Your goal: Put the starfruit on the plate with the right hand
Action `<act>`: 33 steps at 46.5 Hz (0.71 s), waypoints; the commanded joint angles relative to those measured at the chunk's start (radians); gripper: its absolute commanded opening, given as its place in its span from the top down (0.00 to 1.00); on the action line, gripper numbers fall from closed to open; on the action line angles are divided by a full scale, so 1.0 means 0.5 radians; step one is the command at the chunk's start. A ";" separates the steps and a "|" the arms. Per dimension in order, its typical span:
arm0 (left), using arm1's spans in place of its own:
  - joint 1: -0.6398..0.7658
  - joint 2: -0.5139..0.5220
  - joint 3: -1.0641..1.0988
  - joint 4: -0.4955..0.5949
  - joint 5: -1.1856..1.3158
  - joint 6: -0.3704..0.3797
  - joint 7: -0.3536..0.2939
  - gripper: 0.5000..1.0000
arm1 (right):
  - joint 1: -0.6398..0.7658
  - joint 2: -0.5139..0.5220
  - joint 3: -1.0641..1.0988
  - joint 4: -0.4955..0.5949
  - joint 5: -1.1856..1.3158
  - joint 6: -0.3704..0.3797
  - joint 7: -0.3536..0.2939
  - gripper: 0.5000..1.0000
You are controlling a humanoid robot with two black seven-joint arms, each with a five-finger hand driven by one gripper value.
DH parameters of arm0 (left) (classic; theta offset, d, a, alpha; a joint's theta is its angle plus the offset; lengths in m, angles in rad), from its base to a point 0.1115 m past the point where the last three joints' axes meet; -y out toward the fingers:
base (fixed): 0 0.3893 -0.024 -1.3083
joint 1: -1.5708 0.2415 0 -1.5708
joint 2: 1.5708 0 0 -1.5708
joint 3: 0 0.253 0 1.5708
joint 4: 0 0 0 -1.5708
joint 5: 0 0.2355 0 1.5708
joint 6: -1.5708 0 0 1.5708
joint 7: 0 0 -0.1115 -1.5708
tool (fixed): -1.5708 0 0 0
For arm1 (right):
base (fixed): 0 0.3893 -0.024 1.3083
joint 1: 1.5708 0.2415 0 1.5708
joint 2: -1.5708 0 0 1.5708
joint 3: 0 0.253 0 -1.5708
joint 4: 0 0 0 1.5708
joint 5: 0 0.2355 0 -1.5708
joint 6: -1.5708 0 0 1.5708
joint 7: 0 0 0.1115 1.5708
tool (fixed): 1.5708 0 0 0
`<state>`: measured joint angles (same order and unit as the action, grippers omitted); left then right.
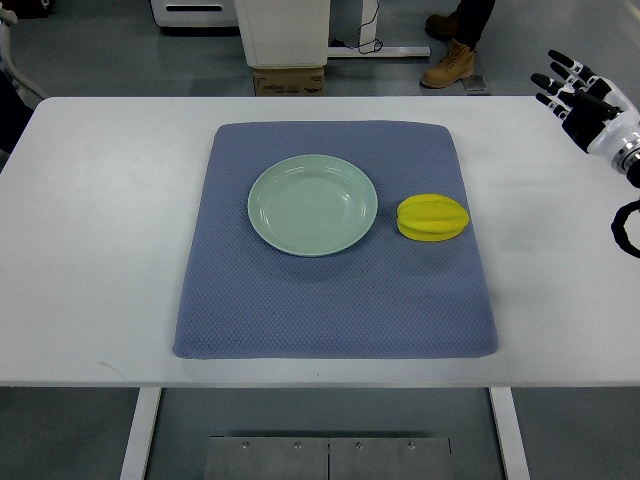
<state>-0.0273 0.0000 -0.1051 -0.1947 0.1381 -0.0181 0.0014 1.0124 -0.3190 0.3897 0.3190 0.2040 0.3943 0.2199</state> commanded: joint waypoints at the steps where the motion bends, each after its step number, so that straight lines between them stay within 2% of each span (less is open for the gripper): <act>1: 0.002 0.000 -0.001 0.000 0.000 -0.001 0.000 0.00 | 0.000 0.000 0.000 -0.003 0.000 0.000 -0.001 0.00; 33: 0.005 0.000 -0.001 0.000 0.000 -0.001 0.000 0.00 | 0.000 -0.006 0.000 0.000 0.000 0.000 0.002 0.00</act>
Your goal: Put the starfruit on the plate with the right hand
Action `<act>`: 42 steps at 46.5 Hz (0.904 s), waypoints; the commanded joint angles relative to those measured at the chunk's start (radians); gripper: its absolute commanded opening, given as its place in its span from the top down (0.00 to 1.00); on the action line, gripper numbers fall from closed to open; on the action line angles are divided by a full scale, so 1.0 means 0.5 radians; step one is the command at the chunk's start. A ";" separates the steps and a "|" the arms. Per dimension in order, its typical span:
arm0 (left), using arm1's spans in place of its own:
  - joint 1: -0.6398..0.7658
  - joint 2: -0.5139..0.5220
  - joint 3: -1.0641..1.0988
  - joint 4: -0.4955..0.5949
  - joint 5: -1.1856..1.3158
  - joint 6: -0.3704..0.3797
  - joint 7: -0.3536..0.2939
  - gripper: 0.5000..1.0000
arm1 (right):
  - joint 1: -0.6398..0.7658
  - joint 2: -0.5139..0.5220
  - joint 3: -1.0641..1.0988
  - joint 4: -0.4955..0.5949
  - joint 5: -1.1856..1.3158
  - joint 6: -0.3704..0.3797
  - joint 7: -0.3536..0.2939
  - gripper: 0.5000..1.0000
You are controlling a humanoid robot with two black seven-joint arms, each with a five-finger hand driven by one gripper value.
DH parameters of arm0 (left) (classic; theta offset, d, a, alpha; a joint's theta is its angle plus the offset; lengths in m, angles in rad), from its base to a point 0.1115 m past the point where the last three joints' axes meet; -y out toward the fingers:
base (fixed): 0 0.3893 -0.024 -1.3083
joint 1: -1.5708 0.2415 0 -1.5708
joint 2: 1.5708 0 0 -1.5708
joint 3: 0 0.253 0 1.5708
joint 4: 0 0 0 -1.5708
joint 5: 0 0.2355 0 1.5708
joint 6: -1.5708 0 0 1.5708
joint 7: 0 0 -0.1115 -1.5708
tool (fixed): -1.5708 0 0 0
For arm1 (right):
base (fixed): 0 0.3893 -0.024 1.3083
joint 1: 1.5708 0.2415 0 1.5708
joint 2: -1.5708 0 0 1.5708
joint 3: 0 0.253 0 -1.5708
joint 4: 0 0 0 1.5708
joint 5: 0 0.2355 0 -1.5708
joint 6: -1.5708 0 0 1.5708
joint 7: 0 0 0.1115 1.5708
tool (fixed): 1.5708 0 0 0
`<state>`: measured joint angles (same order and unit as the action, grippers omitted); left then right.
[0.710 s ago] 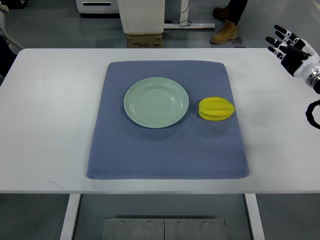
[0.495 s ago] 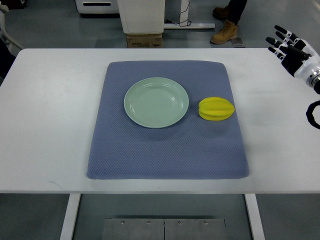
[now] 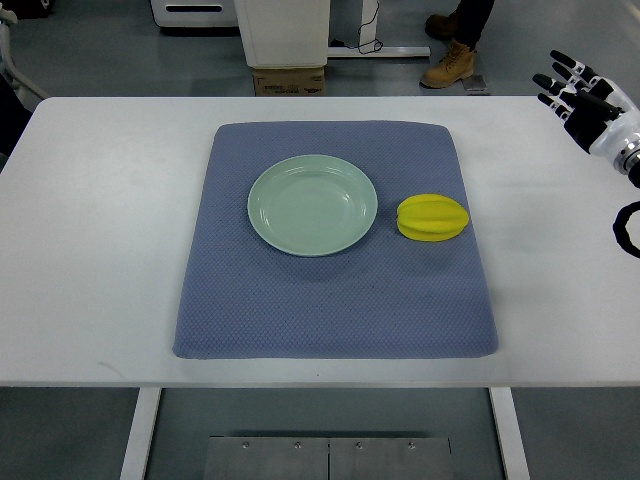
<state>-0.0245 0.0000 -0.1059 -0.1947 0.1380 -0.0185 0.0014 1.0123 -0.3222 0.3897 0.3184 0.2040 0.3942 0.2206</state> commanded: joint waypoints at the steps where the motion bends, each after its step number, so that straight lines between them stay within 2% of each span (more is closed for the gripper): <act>1: 0.000 0.000 0.000 0.000 0.000 0.000 0.000 0.00 | 0.000 0.000 0.000 -0.002 0.000 0.000 0.001 0.00; 42: 0.000 0.000 0.003 0.000 0.000 0.000 0.000 0.00 | -0.006 0.012 0.000 -0.026 0.003 -0.040 0.022 0.00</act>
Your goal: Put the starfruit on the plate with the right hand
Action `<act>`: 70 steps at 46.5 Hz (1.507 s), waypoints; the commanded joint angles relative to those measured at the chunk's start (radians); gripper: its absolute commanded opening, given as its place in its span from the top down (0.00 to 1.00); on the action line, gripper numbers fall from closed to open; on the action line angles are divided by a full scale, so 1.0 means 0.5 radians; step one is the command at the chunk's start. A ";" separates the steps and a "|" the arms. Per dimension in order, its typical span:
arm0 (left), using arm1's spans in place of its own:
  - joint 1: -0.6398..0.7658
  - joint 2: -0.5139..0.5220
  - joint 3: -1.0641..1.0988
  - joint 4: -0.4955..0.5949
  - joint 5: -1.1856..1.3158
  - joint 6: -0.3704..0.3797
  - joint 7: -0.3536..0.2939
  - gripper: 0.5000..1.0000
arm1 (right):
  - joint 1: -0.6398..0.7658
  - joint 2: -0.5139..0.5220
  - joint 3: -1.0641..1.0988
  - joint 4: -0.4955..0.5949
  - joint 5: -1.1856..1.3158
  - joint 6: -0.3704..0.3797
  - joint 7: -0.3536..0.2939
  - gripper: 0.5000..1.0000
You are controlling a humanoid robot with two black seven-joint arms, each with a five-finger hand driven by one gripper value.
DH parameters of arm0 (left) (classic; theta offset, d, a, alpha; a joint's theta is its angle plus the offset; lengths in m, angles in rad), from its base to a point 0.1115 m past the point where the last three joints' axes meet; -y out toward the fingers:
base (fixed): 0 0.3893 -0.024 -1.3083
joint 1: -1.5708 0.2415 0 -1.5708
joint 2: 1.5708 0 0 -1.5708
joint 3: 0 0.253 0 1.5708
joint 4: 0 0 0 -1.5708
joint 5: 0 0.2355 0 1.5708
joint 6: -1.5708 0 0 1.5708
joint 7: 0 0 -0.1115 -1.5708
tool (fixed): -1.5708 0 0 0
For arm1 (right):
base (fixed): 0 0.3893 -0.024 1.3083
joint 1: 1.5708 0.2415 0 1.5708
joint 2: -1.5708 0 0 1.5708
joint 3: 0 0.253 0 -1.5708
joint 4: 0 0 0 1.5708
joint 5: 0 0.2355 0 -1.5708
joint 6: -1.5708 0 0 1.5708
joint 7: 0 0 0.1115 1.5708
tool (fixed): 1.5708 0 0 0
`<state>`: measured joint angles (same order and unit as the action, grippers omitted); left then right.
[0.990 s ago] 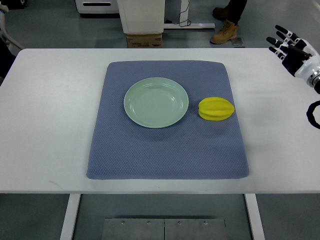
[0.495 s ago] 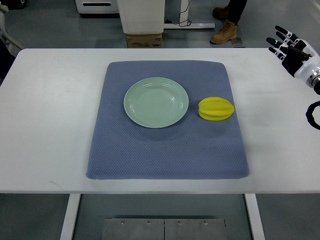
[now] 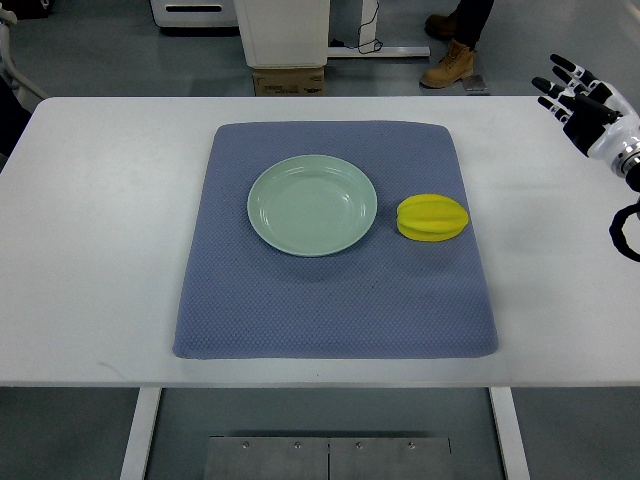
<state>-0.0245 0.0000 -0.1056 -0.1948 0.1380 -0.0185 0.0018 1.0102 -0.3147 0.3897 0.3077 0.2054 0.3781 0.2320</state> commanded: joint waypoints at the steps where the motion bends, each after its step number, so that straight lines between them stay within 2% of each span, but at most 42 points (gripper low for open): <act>1: 0.000 0.000 0.000 0.000 0.000 0.000 0.000 0.00 | -0.002 -0.006 0.000 -0.008 0.000 -0.008 -0.001 0.00; 19: 0.000 0.000 0.003 0.000 0.000 0.000 0.000 0.00 | -0.002 0.000 0.000 -0.033 0.000 0.005 -0.004 0.00; 23: 0.000 0.000 0.003 0.000 0.000 0.000 0.000 0.00 | 0.001 0.001 0.000 0.010 0.000 0.063 -0.007 0.00; 32: 0.000 0.000 0.003 0.000 0.000 0.000 0.000 0.00 | -0.002 -0.018 -0.003 0.096 -0.003 0.063 0.048 0.00; 38: 0.000 0.000 0.003 0.000 0.000 0.000 0.000 0.00 | -0.023 -0.113 -0.009 0.271 -0.006 0.060 0.146 0.00; 48: 0.000 0.000 0.003 0.000 0.000 0.000 0.000 0.00 | -0.081 -0.291 -0.015 0.642 -0.009 -0.032 0.177 0.00; 54: 0.000 0.000 0.003 0.000 0.000 0.000 0.000 0.00 | -0.106 -0.401 -0.015 0.888 -0.141 -0.149 0.232 0.00; 64: 0.000 0.000 0.003 0.000 0.000 0.000 0.000 0.00 | -0.124 -0.475 -0.012 1.213 -0.441 -0.431 0.309 0.00; 70: 0.000 0.000 0.000 0.000 0.000 0.000 0.000 0.00 | -0.155 -0.549 -0.015 1.409 -0.451 -0.505 0.328 0.00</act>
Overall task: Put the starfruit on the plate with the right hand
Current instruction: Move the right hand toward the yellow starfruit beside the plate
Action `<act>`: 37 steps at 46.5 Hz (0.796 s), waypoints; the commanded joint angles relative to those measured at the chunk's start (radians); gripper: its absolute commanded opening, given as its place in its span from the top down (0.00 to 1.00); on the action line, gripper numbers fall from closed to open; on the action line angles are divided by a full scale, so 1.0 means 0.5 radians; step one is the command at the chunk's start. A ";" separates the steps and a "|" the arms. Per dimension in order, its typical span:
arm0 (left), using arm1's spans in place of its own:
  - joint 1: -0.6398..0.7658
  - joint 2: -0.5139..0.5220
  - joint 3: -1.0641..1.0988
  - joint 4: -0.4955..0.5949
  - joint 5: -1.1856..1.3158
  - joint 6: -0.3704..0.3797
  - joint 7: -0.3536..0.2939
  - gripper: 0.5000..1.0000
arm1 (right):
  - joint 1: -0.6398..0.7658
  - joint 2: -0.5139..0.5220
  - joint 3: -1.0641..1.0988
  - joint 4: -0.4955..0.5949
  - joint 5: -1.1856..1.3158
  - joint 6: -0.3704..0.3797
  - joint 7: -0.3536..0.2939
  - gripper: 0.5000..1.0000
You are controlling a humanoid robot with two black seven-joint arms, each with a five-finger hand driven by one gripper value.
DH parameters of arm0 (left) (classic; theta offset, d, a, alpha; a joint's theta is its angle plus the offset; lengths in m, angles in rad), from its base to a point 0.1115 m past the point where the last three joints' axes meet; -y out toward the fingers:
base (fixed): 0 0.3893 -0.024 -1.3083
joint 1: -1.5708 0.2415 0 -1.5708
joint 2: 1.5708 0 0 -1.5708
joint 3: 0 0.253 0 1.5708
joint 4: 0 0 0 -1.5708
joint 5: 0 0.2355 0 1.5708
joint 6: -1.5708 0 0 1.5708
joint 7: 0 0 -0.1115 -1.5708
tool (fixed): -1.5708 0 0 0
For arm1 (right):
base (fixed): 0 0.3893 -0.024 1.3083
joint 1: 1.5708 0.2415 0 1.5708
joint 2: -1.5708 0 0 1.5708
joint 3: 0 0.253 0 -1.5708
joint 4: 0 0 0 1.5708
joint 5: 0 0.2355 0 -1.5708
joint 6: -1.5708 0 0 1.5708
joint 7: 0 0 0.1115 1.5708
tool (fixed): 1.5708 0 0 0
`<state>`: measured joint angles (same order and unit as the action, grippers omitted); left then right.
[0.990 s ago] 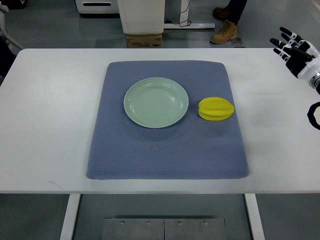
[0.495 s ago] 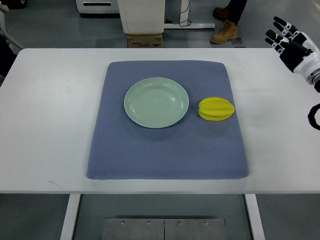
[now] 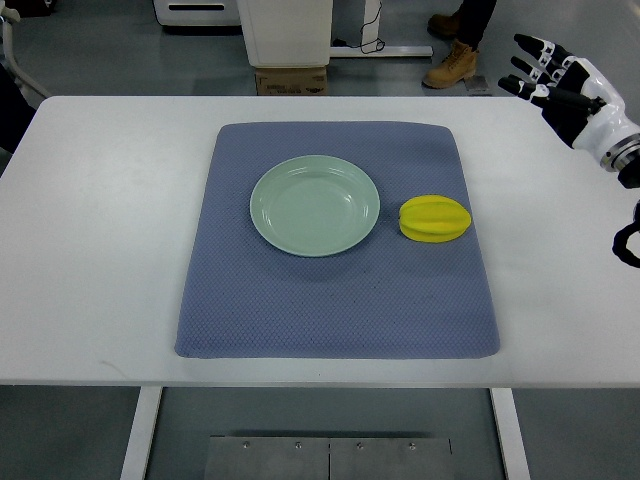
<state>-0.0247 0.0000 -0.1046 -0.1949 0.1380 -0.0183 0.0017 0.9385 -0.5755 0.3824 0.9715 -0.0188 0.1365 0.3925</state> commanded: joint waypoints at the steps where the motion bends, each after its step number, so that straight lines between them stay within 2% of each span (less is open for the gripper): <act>1: 0.000 0.000 0.000 0.000 0.000 0.000 0.000 0.00 | -0.018 -0.039 -0.001 0.112 -0.002 -0.025 0.007 0.00; 7: 0.000 0.000 -0.003 0.000 0.000 0.000 0.000 0.00 | -0.064 -0.125 -0.001 0.308 -0.045 -0.089 0.010 0.00; 20: 0.000 0.000 0.000 0.000 0.000 0.000 0.000 0.00 | -0.193 -0.193 -0.004 0.640 -0.422 -0.365 0.043 0.00; 37: 0.000 0.000 0.000 0.000 0.000 0.000 0.000 0.00 | -0.229 -0.230 -0.185 0.732 -0.668 -0.558 0.157 0.00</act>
<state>-0.0245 0.0000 -0.1042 -0.1948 0.1380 -0.0185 0.0015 0.8237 -0.6904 0.3166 1.3374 -0.3195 -0.1214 0.4576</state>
